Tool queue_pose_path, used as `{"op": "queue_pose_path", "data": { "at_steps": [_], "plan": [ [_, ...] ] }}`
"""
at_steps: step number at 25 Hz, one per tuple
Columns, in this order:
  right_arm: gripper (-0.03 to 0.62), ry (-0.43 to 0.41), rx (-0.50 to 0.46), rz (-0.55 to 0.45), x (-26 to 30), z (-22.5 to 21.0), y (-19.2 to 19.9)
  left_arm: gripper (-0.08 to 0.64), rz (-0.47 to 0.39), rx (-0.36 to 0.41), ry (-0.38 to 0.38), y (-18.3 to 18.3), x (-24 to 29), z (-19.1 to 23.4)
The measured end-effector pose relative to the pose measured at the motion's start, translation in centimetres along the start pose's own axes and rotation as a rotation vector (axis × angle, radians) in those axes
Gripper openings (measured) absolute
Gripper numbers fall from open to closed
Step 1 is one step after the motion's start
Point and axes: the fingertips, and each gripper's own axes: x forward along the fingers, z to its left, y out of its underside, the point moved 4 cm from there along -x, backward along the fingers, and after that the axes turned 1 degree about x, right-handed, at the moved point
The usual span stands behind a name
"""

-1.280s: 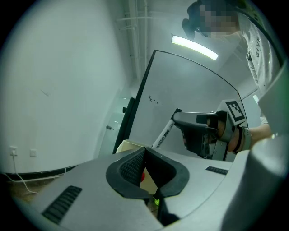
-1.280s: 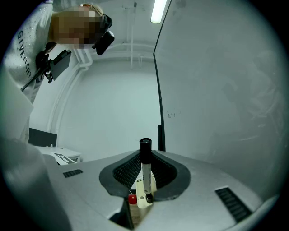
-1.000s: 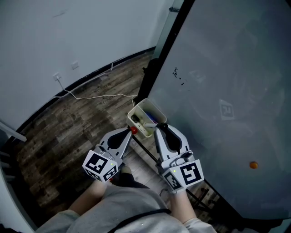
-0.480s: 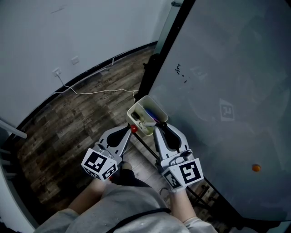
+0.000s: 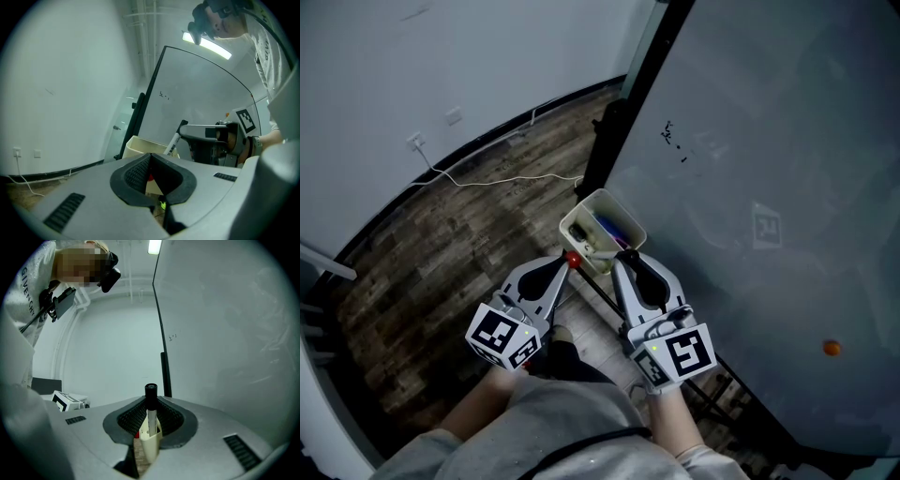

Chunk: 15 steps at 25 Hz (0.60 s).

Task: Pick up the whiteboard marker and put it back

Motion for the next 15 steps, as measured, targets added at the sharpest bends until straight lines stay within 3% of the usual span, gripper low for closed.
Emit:
{"op": "queue_pose_path", "data": {
  "at_steps": [15],
  "plan": [
    [0.077, -0.001, 0.026, 0.021, 0.1, -0.1, 1.7, 0.015, 0.016, -0.004, -0.006, 0.8, 0.0, 0.1]
  ]
}}
